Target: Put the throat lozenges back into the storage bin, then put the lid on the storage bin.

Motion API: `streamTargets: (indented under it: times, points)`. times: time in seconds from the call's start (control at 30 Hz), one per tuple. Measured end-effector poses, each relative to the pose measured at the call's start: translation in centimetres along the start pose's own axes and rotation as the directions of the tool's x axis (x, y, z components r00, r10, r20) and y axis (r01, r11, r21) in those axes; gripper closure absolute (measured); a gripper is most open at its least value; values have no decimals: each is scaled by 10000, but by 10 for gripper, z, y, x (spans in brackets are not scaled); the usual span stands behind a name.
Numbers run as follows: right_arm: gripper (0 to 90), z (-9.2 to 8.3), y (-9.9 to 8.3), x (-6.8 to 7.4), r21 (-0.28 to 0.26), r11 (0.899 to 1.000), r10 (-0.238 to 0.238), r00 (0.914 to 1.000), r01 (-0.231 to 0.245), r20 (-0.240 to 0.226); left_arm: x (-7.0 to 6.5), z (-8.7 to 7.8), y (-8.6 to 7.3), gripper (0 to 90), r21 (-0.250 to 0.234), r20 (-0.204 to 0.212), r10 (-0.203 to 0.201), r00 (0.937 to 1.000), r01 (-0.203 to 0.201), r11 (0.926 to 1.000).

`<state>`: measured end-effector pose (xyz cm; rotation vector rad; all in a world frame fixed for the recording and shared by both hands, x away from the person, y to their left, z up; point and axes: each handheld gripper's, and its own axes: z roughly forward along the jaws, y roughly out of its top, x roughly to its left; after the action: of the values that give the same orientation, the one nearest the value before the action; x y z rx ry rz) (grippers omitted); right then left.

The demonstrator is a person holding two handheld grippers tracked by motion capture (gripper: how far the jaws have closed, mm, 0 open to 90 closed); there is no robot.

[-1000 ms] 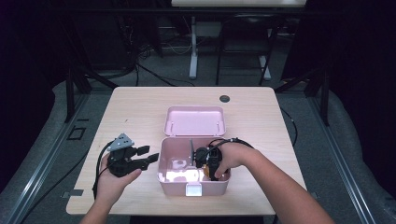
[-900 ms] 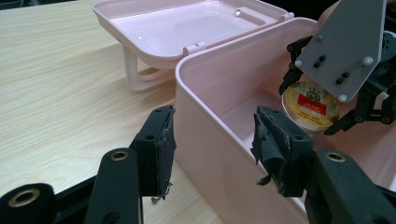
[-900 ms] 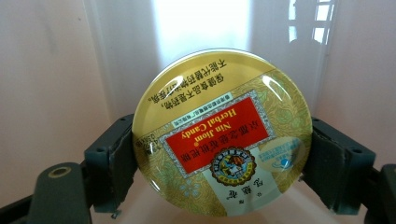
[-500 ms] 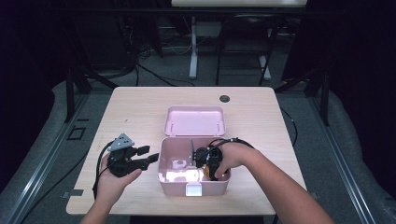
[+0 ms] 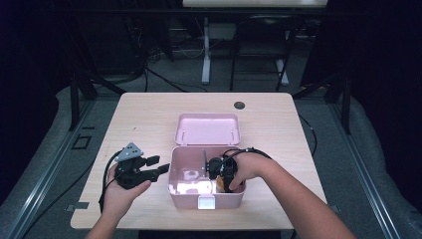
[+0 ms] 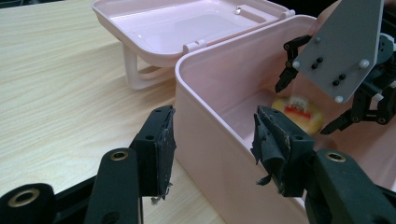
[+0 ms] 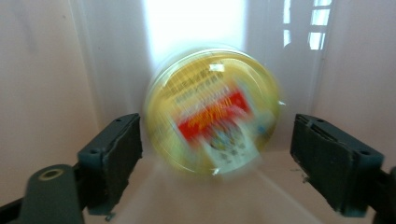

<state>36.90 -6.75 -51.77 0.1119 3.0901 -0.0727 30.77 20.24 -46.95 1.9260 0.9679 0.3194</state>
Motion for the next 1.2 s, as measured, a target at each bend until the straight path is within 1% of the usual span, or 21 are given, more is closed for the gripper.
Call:
streamTargets:
  times: [0.17, 0.23, 0.43, 0.5, 0.53, 0.57, 0.6, 0.67, 0.73, 0.77, 0.8, 0.83, 0.87, 0.9, 0.93, 0.97, 1.0, 1.03, 1.07, 1.17, 1.2]
  points:
    - [150, -5, -1, -1, -264, 9995, 176, 9998, -178, -107, 0, 0, 0, 479, -11, 21, 5, 10000, -5, 10000]
    - [151, -6, -1, -2, -285, 9994, 203, 9998, -205, -73, 0, 0, 0, 479, -20, 21, 2, 10000, -2, 10000]
    - [172, -17, -5, -2, -704, 9967, 392, 9992, -394, -42, -1, 0, 0, 479, -43, -3, 14, 10000, -14, 10000]
    - [188, -23, -6, -2, -804, 9958, 431, 9991, -432, -38, -1, -1, 0, 479, 34, 18, 41, 10000, -41, 10000]
    - [208, -30, -6, -1, -776, 9963, 376, 9992, -363, 153, -2, -1, -1, 479, 0, -18, 24, 10000, -24, 10000]
    - [208, -30, -6, -1, -776, 9963, 376, 9992, -363, 153, -2, -1, -1, 479, 0, -18, 24, 10000, -24, 10000]
    - [218, -38, -7, 0, -859, 9952, 482, 9986, -462, 220, -2, -2, -1, 479, -25, 1, 10, 10000, -10, 10000]
    - [218, -41, -8, 0, -894, 9944, 583, 9981, -561, 216, -3, -3, -1, 479, -36, 11, 22, 10000, -22, 10000]
    - [219, -52, -11, -1, -1161, 9884, 996, 9949, -974, 134, -3, -3, -1, 482, -20, 19, 36, 10000, -36, 10000]
    - [219, -52, -11, -1, -1161, 9884, 996, 9949, -974, 134, -3, -3, -1, 483, -20, 19, 36, 10000, -36, 10000]
    - [228, -57, -14, -1, -1318, 9850, 1140, 9934, -1115, 114, -4, -3, -1, 486, -30, -1, 46, 10000, -46, 10000]
    - [228, -57, -14, -1, -1318, 9850, 1140, 9934, -1115, 114, -4, -3, -1, 488, -30, -1, 46, 10000, -46, 10000]
    - [240, -62, -18, -2, -1507, 9806, 1283, 9917, -1255, 91, -4, -3, -1, 488, -47, 19, 55, 10000, -55, 10000]
    - [240, -62, -18, -2, -1507, 9806, 1283, 9917, -1255, 91, -4, -3, -1, 488, -47, 19, 55, 10000, -55, 10000]
    - [246, -64, -20, -2, -1644, 9774, 1356, 9907, -1327, 67, -4, -3, -1, 488, -17, 48, 42, 10000, -42, 10000]
    - [247, -69, -24, -3, -1829, 9713, 1551, 9879, -1522, 17, -4, -3, 0, 488, -20, 55, 43, 10000, -43, 10000]
    - [246, -72, -26, -4, -1917, 9680, 1660, 9861, -1620, 45, -4, -3, 0, 487, -75, 69, 80, 9999, -79, 9999]
    - [246, -72, -26, -4, -1917, 9680, 1660, 9861, -1620, 45, -4, -3, 0, 487, -75, 69, 80, 9999, -79, 9999]
    - [246, -76, -30, -4, -1993, 9646, 1802, 9835, -1730, 186, -5, -3, 0, 486, -109, 87, 99, 9999, -98, 9999]
    - [218, -80, -34, -5, -2025, 9626, 1903, 9812, -1799, 332, -5, -2, 0, 485, -74, 49, 163, 9999, -163, 9998]
    - [202, -84, -38, -5, -2146, 9550, 2170, 9755, -2047, 352, -6, -2, 0, 485, -162, 53, 213, 9998, -212, 9996]
